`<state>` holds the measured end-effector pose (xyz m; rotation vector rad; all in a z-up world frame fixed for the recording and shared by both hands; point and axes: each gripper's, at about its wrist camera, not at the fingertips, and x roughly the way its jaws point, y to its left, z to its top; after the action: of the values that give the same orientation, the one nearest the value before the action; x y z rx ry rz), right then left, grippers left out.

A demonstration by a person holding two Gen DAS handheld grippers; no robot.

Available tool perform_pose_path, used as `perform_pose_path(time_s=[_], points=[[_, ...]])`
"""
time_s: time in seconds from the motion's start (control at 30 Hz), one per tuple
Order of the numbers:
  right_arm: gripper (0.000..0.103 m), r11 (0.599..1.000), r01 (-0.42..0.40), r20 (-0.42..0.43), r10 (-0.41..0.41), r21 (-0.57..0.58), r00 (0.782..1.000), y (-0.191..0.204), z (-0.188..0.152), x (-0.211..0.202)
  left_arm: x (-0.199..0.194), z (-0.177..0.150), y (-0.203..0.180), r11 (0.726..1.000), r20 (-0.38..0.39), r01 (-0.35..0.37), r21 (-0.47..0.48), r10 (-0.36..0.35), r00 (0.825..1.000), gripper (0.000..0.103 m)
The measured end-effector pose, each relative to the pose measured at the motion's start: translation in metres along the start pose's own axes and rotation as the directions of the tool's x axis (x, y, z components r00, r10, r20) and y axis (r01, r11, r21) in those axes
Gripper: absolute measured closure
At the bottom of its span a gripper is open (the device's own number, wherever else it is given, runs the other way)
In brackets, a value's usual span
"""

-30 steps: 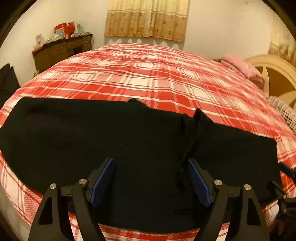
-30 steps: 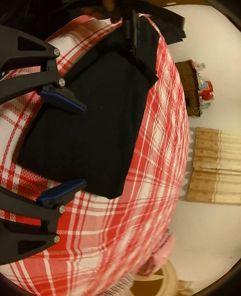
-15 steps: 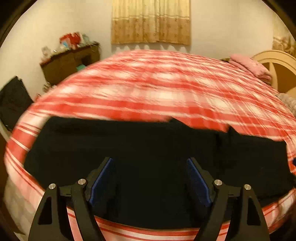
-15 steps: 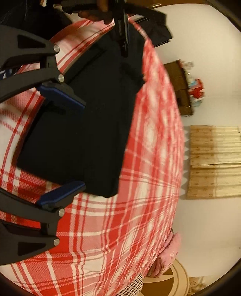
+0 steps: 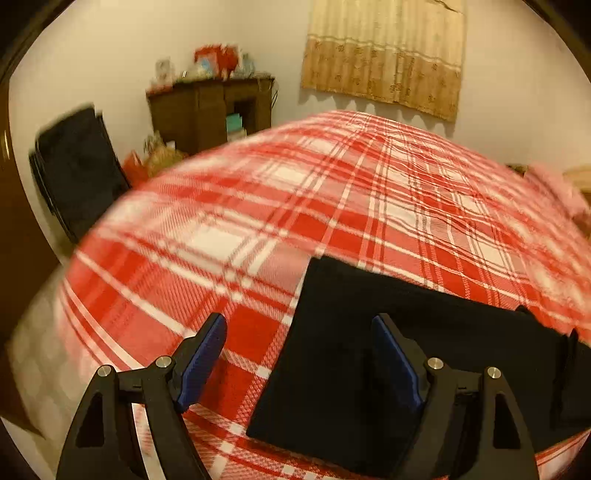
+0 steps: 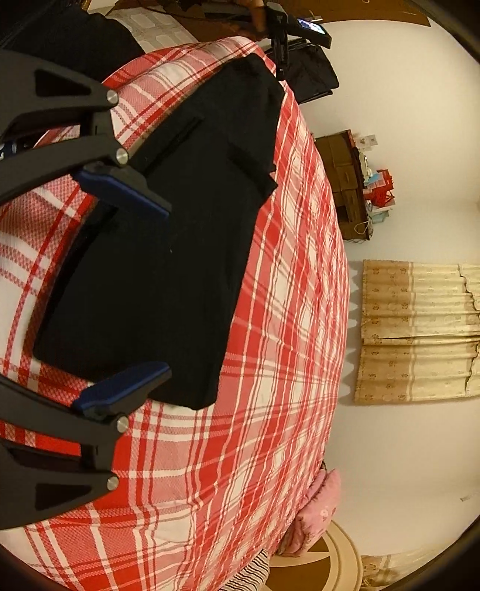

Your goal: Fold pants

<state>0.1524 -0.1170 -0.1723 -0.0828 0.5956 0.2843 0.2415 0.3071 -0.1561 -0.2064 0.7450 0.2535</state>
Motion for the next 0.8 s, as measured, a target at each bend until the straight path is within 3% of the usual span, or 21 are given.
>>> perform_pose_path(time_s=[0.07, 0.2, 0.27, 0.43, 0.47, 0.63, 0.8], points=[[0.021, 1.000, 0.004, -0.006, -0.004, -0.006, 1.000, 0.002, -0.001, 0.001, 0.012, -0.006, 0.002, 0.999, -0.035, 0.031, -0.027, -0.032, 0.999, 0.021], [0.021, 1.000, 0.005, -0.007, -0.005, -0.006, 1.000, 0.003, -0.003, 0.002, 0.011, -0.009, -0.006, 0.999, -0.010, 0.039, 0.019, -0.038, 0.999, 0.025], [0.021, 1.000, 0.007, -0.009, -0.007, -0.005, 1.000, 0.003, -0.003, 0.002, 0.012, -0.009, -0.011, 0.996, -0.022, 0.076, 0.042, -0.075, 0.997, 0.041], [0.021, 1.000, 0.006, -0.005, -0.006, -0.003, 1.000, 0.003, -0.003, 0.002, 0.011, -0.007, -0.016, 0.993, -0.061, 0.100, 0.066, -0.096, 0.994, 0.062], [0.021, 1.000, 0.006, -0.005, -0.006, -0.003, 1.000, 0.003, -0.003, 0.003, 0.010, -0.006, -0.015, 0.990, -0.071, 0.131, 0.047, -0.128, 0.989, 0.076], [0.021, 1.000, 0.012, -0.005, -0.012, -0.007, 1.000, 0.003, -0.003, 0.002, 0.002, -0.009, -0.023, 0.990, -0.067, 0.122, 0.069, -0.118, 0.991, 0.081], [0.021, 1.000, 0.016, -0.001, -0.016, -0.001, 1.000, 0.000, -0.002, 0.001, -0.013, -0.003, -0.021, 0.989, -0.029, 0.150, 0.012, -0.150, 0.988, 0.081]])
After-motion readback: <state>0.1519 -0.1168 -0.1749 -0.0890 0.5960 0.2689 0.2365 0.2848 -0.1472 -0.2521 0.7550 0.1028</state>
